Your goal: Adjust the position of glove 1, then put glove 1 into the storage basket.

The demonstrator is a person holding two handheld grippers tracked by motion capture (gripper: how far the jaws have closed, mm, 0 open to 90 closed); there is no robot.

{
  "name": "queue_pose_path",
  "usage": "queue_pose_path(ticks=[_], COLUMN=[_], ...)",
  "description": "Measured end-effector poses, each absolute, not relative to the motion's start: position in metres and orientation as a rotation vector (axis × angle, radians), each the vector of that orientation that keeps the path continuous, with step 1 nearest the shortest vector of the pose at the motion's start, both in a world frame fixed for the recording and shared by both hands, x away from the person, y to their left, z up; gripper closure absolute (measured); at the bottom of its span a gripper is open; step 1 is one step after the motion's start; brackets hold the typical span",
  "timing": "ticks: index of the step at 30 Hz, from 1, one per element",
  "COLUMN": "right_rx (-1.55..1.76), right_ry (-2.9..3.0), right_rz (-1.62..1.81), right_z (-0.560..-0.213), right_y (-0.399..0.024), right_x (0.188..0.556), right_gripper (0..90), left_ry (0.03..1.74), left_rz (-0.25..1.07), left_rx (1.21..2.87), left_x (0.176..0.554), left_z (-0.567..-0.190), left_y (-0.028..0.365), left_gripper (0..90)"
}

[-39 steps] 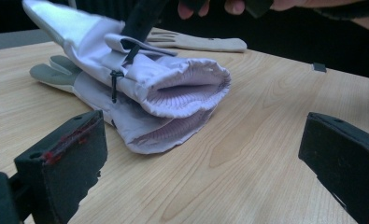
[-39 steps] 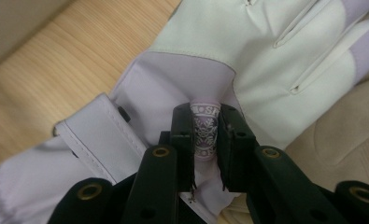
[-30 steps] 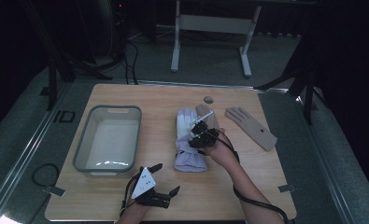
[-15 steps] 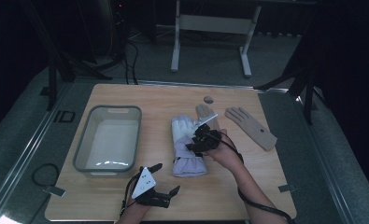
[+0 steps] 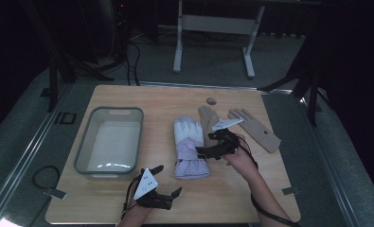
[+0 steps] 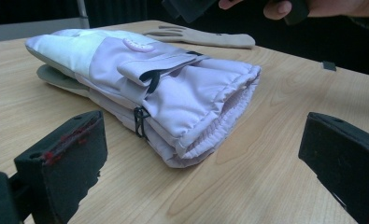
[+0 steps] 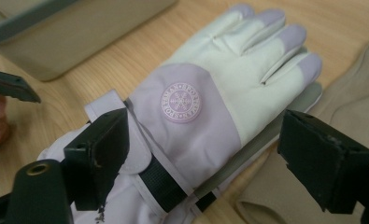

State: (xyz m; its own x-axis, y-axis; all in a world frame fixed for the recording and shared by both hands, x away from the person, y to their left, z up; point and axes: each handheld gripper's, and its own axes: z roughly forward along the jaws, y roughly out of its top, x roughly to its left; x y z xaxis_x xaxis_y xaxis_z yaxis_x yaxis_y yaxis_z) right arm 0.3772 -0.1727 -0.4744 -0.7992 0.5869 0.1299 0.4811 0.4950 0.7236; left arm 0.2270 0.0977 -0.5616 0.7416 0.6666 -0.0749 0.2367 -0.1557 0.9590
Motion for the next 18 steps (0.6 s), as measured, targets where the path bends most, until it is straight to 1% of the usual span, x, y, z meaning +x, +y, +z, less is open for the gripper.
queue_pose_path(ticks=[2,5,10,13,16,17,18], right_rx=[0.895,0.844,0.888,0.953,1.032,1.054,1.053], right_ry=[2.563,2.525,2.485,2.477,2.447,2.45,2.444], right_rz=[1.264,1.261,1.281,1.299,1.331,1.359,1.366], right_z=[-0.477,-0.482,-0.487,-0.486,-0.486,-0.486,-0.486], right_y=[-0.181,-0.189,-0.202,-0.21,-0.217,-0.219,-0.22], right_x=[0.374,0.369,0.361,0.357,0.354,0.353,0.352], right_gripper=[16.4,16.3,16.5,17.0,18.3,16.9,12.0], left_ry=[0.719,0.712,0.727,0.754,0.792,0.801,0.811], left_rz=[0.422,0.42,0.435,0.418,0.422,0.417,0.409], left_rx=[1.713,1.718,1.724,1.706,1.742,1.752,1.767], left_x=[0.227,0.227,0.231,0.235,0.239,0.241,0.244], left_z=[-0.558,-0.554,-0.538,-0.529,-0.521,-0.518,-0.516], left_y=[0.098,0.099,0.101,0.103,0.101,0.099,0.097], left_gripper=[1.2,1.2,1.2,1.2,1.3,1.3,1.3])
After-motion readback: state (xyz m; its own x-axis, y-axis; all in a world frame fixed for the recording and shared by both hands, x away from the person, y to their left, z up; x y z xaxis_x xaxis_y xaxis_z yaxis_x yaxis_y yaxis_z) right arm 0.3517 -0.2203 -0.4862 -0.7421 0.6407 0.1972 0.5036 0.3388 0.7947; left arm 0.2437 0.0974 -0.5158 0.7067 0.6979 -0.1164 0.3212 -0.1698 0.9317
